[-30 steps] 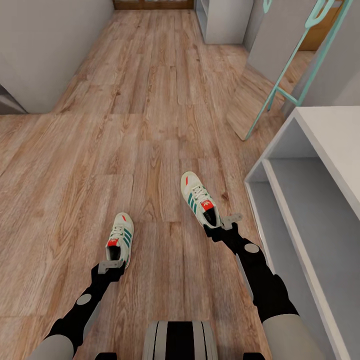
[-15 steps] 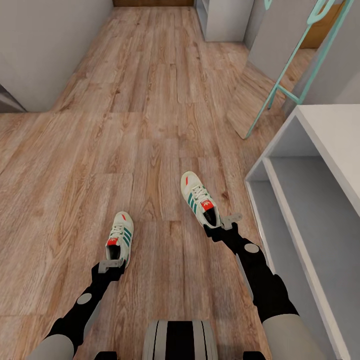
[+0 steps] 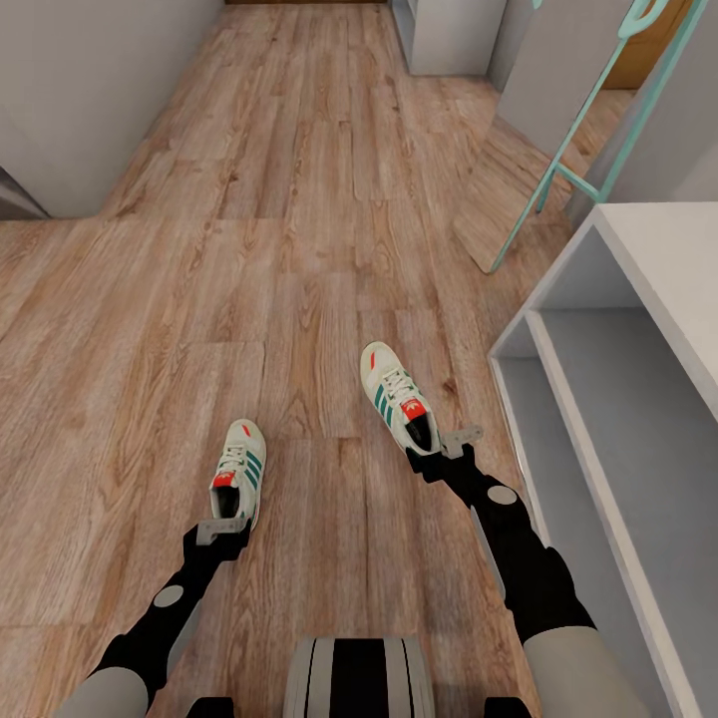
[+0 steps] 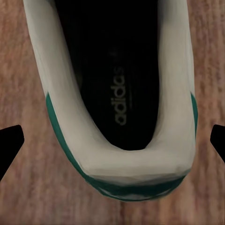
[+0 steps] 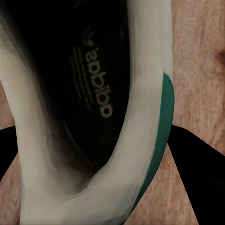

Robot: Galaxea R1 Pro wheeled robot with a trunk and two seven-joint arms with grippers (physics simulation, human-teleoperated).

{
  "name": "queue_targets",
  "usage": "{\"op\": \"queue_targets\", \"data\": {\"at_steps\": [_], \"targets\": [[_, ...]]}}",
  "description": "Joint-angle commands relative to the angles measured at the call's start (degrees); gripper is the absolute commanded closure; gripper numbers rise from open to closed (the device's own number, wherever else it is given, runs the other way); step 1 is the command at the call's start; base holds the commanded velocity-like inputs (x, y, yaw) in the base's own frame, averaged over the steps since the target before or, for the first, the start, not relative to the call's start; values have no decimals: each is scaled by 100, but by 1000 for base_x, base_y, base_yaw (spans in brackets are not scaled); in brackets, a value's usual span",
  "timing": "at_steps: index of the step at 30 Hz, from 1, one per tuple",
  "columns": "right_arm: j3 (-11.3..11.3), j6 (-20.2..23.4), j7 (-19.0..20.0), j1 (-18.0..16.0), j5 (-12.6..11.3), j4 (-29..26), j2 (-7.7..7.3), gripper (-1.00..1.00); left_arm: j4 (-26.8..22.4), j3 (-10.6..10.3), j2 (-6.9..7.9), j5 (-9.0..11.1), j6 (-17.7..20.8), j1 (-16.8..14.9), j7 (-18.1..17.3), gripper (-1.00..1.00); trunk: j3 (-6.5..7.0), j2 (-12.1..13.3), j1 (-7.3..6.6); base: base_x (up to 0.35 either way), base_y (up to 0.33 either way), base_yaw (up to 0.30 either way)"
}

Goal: Pick up the two gym shoes and the two sandals from the corridor floor and place them onto the hallstand (shoe rack) in the corridor, making sure they are on the rack and not on the floor. Arrange them so the two gym shoes are next to each other and the two sandals are next to each other.

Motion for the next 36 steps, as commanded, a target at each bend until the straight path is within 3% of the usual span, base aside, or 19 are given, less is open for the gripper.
{"op": "queue_targets", "data": {"at_steps": [1, 19, 20, 36], "targets": [[-7, 24, 30, -2, 57, -10, 3, 100, 10, 48, -6, -60, -21, -3, -44, -100, -3, -1, -1, 0, 0, 0], [-7, 25, 30, -3, 57, -10, 3, 100, 38, 65, -2, -52, -21, -3, -44, -100, -3, -1, -1, 38, 0, 0], [-7, 26, 30, -2, 57, -10, 3, 100, 42, 67, -4, -57, -21, -3, -44, 100, -3, -1, -1, 1, 0, 0], [-7, 30, 30, -1, 57, -1, 3, 100, 7, 72, -14, -40, -21, -3, -44, 100, -3, -1, -1, 0, 0, 0]]}}
